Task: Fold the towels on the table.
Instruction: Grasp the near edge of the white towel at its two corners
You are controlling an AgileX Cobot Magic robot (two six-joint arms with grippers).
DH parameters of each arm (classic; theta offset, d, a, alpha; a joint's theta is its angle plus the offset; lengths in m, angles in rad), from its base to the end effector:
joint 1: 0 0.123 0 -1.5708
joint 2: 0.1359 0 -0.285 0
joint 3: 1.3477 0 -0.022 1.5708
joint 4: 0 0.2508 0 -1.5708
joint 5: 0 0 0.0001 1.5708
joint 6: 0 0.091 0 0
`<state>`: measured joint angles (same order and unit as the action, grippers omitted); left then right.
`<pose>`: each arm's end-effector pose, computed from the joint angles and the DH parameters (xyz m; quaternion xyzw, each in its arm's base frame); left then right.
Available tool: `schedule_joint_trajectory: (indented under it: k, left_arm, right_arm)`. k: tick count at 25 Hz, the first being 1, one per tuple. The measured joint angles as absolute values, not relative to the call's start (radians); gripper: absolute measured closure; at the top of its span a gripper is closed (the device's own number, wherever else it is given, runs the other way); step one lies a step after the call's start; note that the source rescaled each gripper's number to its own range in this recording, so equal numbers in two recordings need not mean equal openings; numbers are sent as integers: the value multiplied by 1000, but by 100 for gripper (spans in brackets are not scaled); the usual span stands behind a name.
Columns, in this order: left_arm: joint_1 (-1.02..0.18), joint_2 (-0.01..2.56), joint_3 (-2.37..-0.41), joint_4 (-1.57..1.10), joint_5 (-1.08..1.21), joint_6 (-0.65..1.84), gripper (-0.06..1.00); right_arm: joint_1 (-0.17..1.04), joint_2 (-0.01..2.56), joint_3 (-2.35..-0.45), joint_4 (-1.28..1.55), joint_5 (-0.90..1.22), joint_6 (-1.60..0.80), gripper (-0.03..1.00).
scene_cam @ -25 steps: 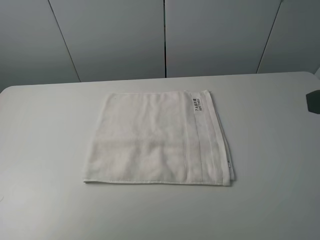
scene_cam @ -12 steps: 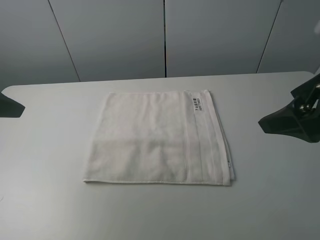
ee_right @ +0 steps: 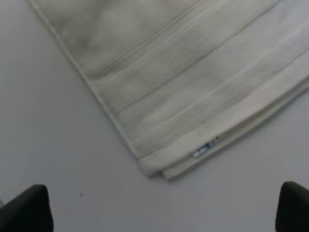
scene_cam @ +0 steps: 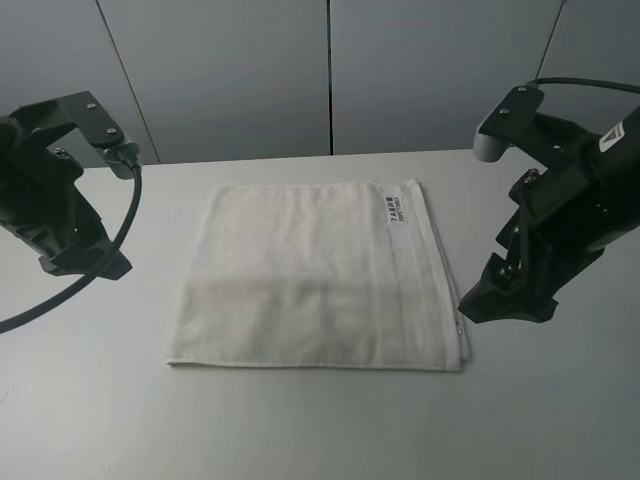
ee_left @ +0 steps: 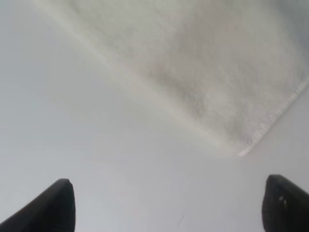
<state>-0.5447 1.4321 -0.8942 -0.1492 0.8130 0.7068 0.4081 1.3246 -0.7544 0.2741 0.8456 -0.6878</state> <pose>0.2192 -0.1443 0.2324 0.5429 0.8236 -0.0488 0.1570 0.1982 0.1058 0.2232 -0.4460 0.8798 0.0947 0.1342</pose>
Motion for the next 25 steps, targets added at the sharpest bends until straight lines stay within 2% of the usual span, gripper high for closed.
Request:
schedule_joint_trajectory:
  k: [8,14,25]
  left_arm:
    - [-704,1630,-929,-43,814,707,-4]
    - [-805,1756,-929,24,811,707,-4]
    - [-854,1905,-931,37,759,707,-4]
  right_arm:
    - [532,1548,-805,251,842,-753,-3]
    - [554,1643,-805,247,820,-845,-3]
    - [556,1667,-805,246,757,-914,-3]
